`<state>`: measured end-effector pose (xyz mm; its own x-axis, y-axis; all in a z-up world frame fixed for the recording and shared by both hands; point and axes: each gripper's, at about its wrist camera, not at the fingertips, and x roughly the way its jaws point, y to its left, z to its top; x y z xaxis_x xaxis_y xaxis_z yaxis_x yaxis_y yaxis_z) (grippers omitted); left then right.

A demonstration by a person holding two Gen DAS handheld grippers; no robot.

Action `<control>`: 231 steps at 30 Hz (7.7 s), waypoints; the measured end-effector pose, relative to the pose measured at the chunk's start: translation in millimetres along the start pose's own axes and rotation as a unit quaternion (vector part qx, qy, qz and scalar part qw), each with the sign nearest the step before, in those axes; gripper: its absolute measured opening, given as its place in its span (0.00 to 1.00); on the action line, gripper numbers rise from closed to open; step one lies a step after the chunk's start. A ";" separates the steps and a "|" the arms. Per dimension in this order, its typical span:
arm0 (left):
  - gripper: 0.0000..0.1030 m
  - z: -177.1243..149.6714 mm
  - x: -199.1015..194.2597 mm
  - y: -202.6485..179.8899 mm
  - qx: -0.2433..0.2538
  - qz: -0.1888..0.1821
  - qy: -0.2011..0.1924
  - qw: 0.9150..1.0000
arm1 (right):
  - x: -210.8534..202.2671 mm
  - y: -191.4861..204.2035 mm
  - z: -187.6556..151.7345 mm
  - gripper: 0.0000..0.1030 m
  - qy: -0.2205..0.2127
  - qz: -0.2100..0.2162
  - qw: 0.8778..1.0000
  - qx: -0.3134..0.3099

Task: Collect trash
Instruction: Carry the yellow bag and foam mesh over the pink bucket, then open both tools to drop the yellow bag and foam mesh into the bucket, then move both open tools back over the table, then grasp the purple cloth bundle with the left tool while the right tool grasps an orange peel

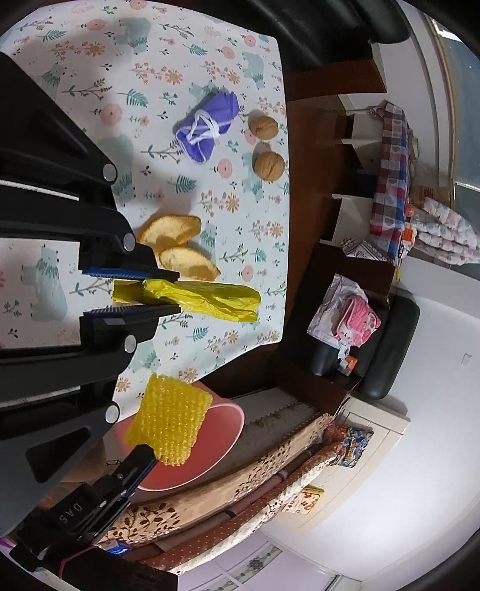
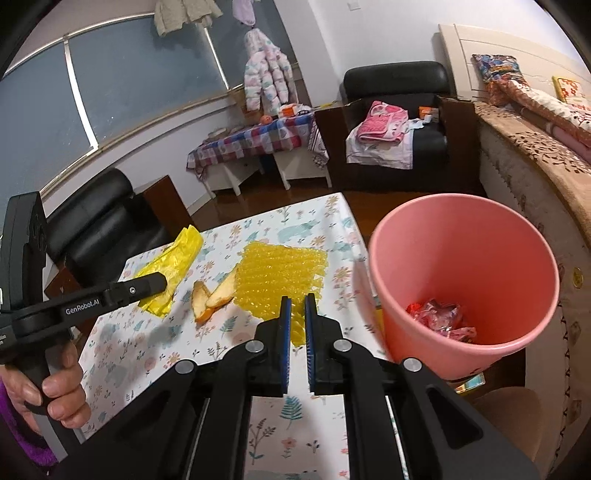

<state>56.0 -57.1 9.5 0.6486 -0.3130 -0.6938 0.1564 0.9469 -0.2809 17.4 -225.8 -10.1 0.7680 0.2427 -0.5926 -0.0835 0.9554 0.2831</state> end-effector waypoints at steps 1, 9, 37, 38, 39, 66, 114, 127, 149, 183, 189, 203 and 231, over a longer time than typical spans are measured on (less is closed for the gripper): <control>0.11 0.2 0.8 -2.3 0.002 0.000 0.001 1.000 | -0.3 -1.4 0.0 0.07 -0.001 0.000 1.000 0.001; 0.11 2.5 8.7 -17.1 0.015 0.003 0.010 1.000 | -4.5 -11.5 2.6 0.07 -0.014 -0.002 1.000 0.009; 0.11 9.8 27.7 -73.0 0.070 -0.016 0.024 0.997 | -16.7 -67.9 12.3 0.07 -0.052 -0.052 0.995 0.069; 0.11 10.0 28.5 -75.6 0.073 -0.017 0.025 0.997 | -17.3 -70.2 12.8 0.07 -0.054 -0.056 0.994 0.071; 0.11 10.5 29.7 -79.0 0.076 -0.019 0.026 0.997 | -17.6 -72.8 13.2 0.07 -0.055 -0.060 0.994 0.073; 0.11 10.7 56.0 -144.2 0.145 -0.063 0.041 0.987 | -23.0 -118.9 9.8 0.07 -0.070 -0.145 0.981 0.106; 0.16 -6.4 123.6 -211.6 0.195 -0.105 0.099 0.970 | -15.1 -153.7 2.2 0.07 -0.059 -0.194 0.970 0.132; 0.46 1.3 123.4 -193.4 0.167 -0.091 0.097 0.977 | -6.7 -148.0 2.1 0.32 -0.038 -0.161 0.976 0.139; 0.46 6.2 74.4 -134.0 0.130 -0.072 0.063 0.987 | -26.6 -112.0 7.5 0.32 -0.083 -0.132 0.982 0.109; 0.46 -10.8 -13.9 50.0 0.005 0.037 -0.007 0.999 | -0.5 16.1 -8.3 0.32 -0.047 -0.058 0.997 0.007; 0.46 -16.9 -17.2 73.5 -0.008 0.062 -0.011 0.998 | 6.5 21.6 -9.0 0.32 -0.033 -0.050 0.998 0.005; 0.46 -26.0 -17.8 109.6 -0.027 0.095 -0.005 0.995 | 32.7 38.6 -16.8 0.32 0.016 -0.024 0.999 -0.016; 0.50 17.2 58.8 163.3 -0.191 0.121 0.021 0.974 | 93.3 65.5 6.4 0.32 0.083 0.033 0.996 -0.018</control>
<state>132.5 80.4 -65.7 0.5999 -0.0940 -0.7945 -0.2917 0.8990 -0.3266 87.7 -141.6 -42.0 0.6450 0.3262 -0.6911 -0.1544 0.9413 0.3002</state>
